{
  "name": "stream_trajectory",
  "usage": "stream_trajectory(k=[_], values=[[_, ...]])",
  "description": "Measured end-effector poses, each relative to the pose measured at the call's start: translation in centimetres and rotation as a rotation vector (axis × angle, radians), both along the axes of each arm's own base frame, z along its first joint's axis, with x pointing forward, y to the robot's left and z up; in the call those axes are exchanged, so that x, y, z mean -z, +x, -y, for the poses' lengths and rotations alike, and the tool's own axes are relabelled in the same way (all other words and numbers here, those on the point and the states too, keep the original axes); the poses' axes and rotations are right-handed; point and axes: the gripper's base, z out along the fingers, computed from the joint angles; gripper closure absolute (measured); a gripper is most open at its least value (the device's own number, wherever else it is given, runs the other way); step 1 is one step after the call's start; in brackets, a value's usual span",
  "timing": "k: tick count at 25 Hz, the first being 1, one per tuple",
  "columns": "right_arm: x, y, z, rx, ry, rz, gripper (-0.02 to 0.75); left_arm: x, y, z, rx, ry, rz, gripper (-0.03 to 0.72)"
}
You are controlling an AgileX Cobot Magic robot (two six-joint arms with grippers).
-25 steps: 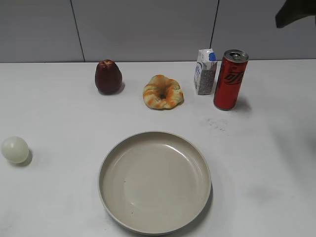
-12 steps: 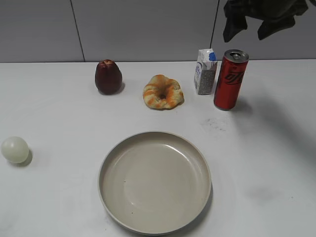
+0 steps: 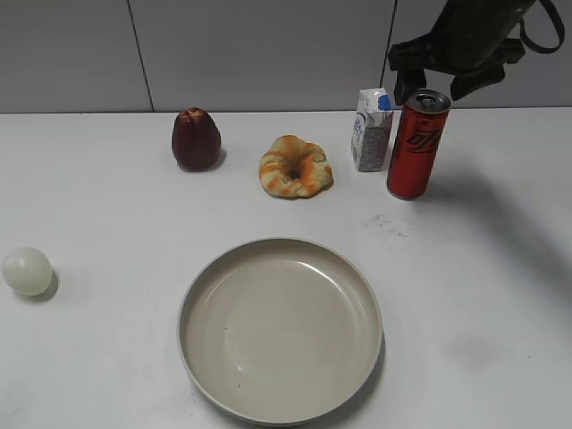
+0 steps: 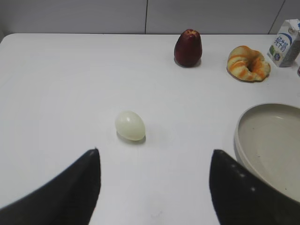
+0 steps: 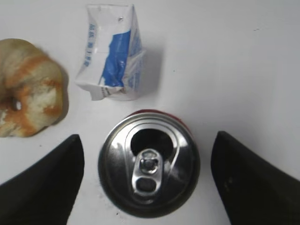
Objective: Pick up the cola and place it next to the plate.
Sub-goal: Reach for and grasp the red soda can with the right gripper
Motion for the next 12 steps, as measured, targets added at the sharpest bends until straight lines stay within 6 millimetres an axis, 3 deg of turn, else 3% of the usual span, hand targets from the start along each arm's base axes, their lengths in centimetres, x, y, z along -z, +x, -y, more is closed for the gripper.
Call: stream_trajectory(k=[4, 12], values=[[1.30, 0.51, 0.01, 0.002, -0.018, -0.005, 0.105, 0.00, 0.00, 0.00, 0.000, 0.000, 0.000, 0.136], [1.31, 0.61, -0.02, 0.003, -0.015, 0.004, 0.173, 0.00, 0.00, 0.00, 0.000, 0.000, 0.000, 0.136]])
